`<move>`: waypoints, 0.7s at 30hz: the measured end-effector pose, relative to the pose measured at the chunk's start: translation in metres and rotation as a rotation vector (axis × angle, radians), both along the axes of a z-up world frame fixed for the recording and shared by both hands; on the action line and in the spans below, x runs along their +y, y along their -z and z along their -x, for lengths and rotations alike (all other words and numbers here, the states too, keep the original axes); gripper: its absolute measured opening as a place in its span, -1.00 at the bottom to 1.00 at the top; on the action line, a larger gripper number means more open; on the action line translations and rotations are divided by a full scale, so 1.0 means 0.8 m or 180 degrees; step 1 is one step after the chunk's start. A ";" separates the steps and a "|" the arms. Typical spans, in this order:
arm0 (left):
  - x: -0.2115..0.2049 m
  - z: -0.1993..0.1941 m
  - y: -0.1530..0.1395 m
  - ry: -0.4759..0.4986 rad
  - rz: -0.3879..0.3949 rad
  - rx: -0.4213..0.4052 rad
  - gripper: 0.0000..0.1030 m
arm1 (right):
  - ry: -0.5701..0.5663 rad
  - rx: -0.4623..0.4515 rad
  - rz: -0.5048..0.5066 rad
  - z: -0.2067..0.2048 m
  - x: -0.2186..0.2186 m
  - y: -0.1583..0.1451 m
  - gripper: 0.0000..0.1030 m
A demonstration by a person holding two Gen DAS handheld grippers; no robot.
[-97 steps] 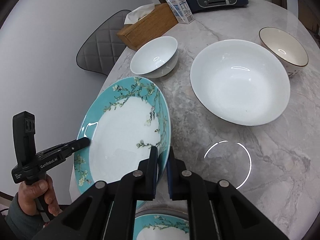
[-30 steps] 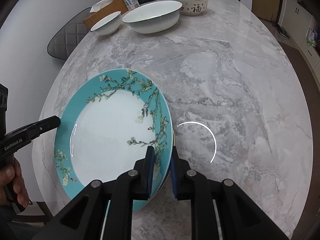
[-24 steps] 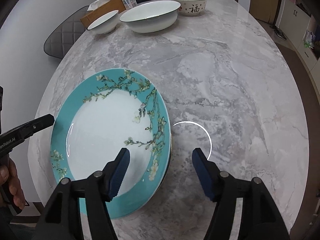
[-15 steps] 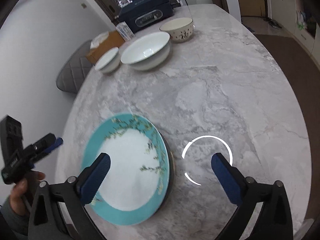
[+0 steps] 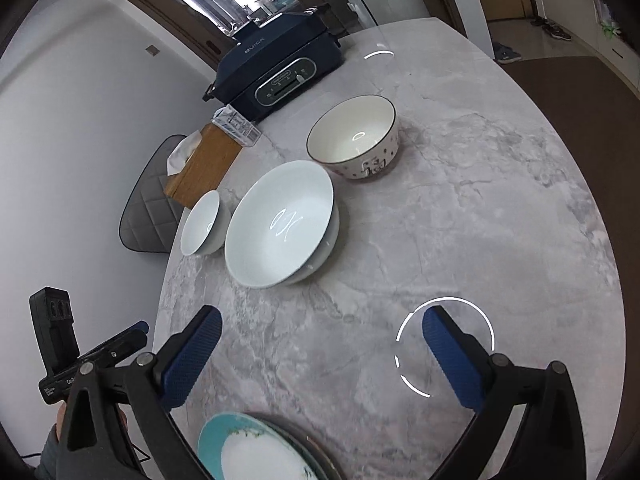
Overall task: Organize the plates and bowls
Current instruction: 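Move to the wide white bowl and close both grippers on its rim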
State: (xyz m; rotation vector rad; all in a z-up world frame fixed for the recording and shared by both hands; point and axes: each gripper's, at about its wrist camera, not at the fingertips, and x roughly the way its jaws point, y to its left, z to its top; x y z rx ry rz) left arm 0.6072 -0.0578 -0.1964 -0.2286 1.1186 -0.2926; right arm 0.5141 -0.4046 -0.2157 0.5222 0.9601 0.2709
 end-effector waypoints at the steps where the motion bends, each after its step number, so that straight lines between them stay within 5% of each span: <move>1: -0.006 -0.017 0.005 -0.0017 -0.0033 -0.0010 0.99 | -0.0011 0.0052 -0.0009 -0.017 0.000 0.005 0.93; 6: -0.040 -0.093 0.041 0.0000 -0.0351 0.0094 0.98 | -0.0023 0.0424 -0.0133 -0.090 0.005 0.043 0.63; 17: -0.074 -0.159 0.097 0.0024 -0.0397 0.0246 0.93 | -0.0260 0.0444 -0.0085 -0.140 0.044 0.063 -0.02; 20: -0.078 -0.165 0.106 0.0044 -0.0374 0.0305 0.25 | -0.0319 0.0466 0.0065 -0.149 0.050 0.065 -0.52; 21: -0.079 -0.167 0.109 0.0063 -0.0370 0.0317 -0.15 | -0.0335 0.0476 0.0088 -0.150 0.051 0.066 -0.57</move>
